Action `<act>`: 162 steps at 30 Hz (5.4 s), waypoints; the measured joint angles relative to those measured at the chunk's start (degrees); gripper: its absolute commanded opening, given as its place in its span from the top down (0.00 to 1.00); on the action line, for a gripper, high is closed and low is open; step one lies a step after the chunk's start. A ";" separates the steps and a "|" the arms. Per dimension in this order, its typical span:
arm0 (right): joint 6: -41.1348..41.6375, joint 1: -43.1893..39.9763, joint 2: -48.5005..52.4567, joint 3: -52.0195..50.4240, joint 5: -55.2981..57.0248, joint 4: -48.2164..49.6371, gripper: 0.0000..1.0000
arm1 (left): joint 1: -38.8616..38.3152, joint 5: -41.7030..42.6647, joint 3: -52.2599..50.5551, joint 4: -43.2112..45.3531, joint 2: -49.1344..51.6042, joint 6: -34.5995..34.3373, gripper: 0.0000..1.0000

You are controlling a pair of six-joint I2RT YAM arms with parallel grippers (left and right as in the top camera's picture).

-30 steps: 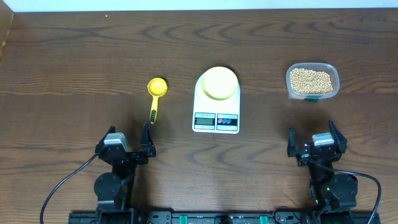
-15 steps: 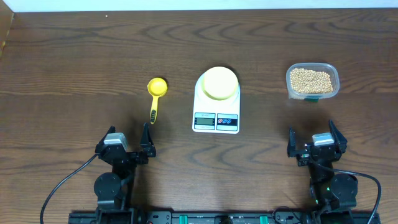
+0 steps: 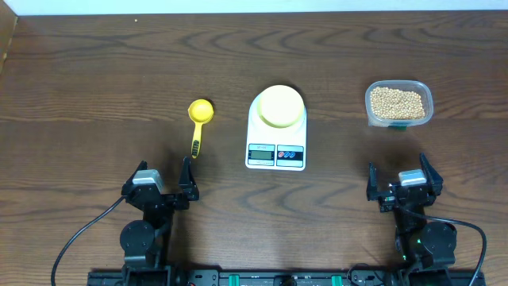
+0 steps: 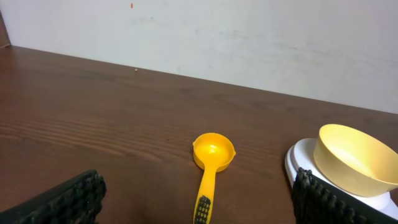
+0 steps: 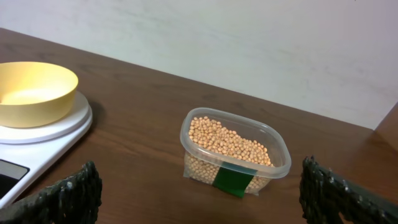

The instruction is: Scoop item into bowl and weigh 50g on scale

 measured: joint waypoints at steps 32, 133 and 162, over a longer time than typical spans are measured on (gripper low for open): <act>0.00 0.00 0.00 0.00 0.00 0.00 0.01 | 0.00 0.00 0.00 -0.02 0.00 0.00 0.02; 0.15 0.00 0.09 0.00 0.04 0.02 0.01 | -2.67 2.84 60.72 -27.56 95.43 -0.13 0.86; 0.15 0.00 0.09 0.00 0.04 0.02 0.01 | -6.47 -0.37 60.72 -23.10 106.18 5.99 0.52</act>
